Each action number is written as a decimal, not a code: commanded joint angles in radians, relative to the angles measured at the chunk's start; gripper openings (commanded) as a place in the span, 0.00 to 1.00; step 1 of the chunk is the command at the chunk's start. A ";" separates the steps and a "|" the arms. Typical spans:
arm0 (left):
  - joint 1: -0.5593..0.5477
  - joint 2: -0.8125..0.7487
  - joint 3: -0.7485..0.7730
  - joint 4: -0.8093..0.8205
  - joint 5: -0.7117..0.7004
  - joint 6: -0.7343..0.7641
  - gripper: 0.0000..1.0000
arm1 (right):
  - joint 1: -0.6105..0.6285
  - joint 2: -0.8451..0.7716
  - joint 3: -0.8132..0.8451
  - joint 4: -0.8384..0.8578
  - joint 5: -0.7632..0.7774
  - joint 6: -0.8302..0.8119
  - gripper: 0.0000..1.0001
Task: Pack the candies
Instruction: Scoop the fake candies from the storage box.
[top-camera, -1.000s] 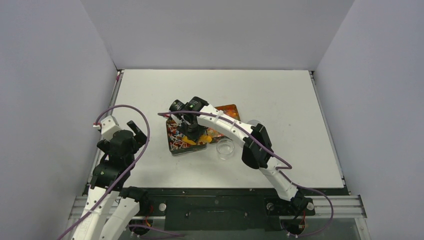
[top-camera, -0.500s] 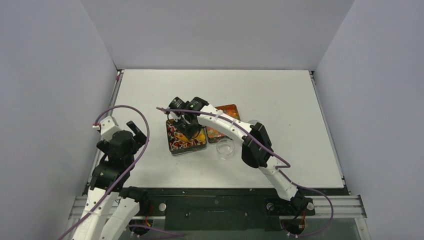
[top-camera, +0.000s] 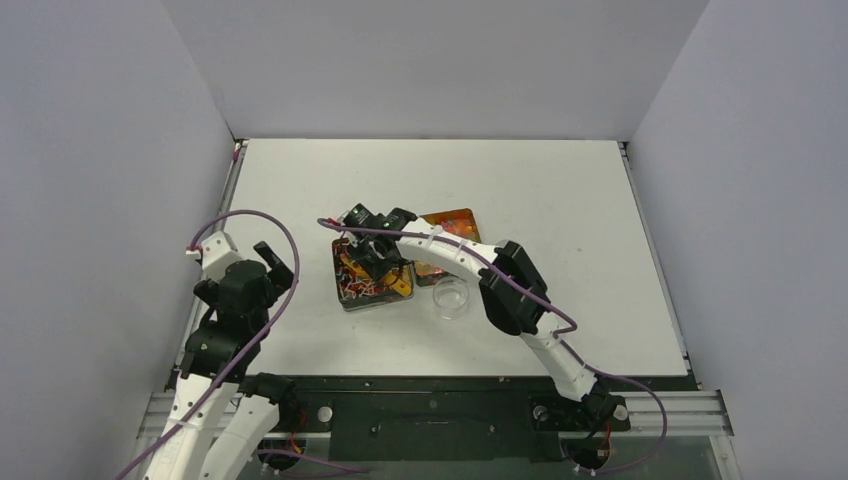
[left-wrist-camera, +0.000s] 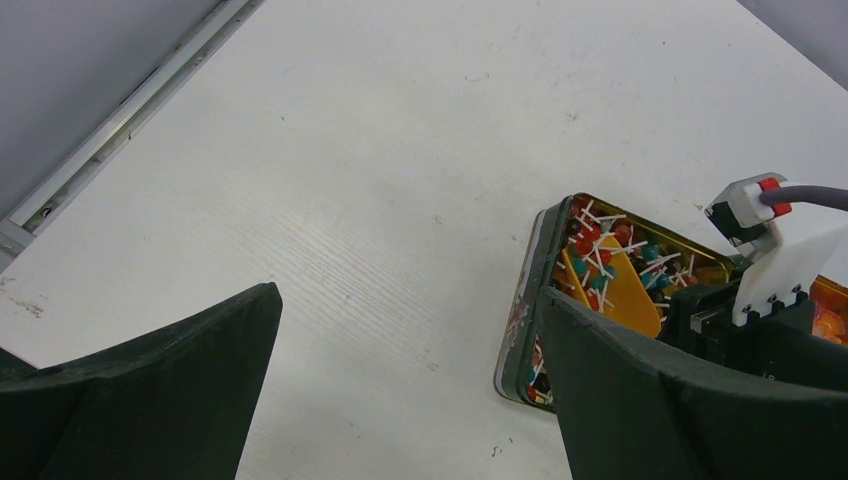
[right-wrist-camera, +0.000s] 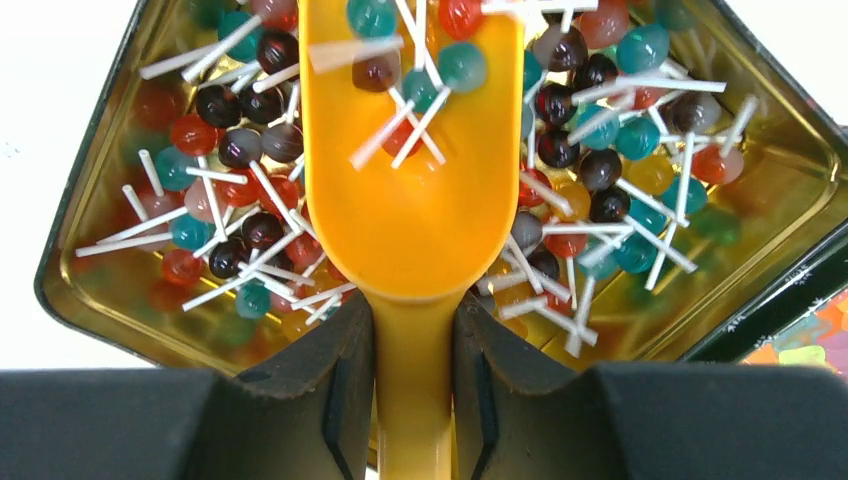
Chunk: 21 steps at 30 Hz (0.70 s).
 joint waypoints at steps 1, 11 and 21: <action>0.008 0.013 0.000 0.031 0.010 0.011 0.97 | -0.005 -0.094 -0.074 0.144 0.055 -0.007 0.00; 0.020 0.025 -0.002 0.037 0.028 0.019 0.97 | -0.004 -0.231 -0.336 0.382 0.086 -0.045 0.00; 0.025 0.031 -0.002 0.047 0.051 0.027 0.97 | -0.002 -0.358 -0.584 0.606 0.076 -0.071 0.00</action>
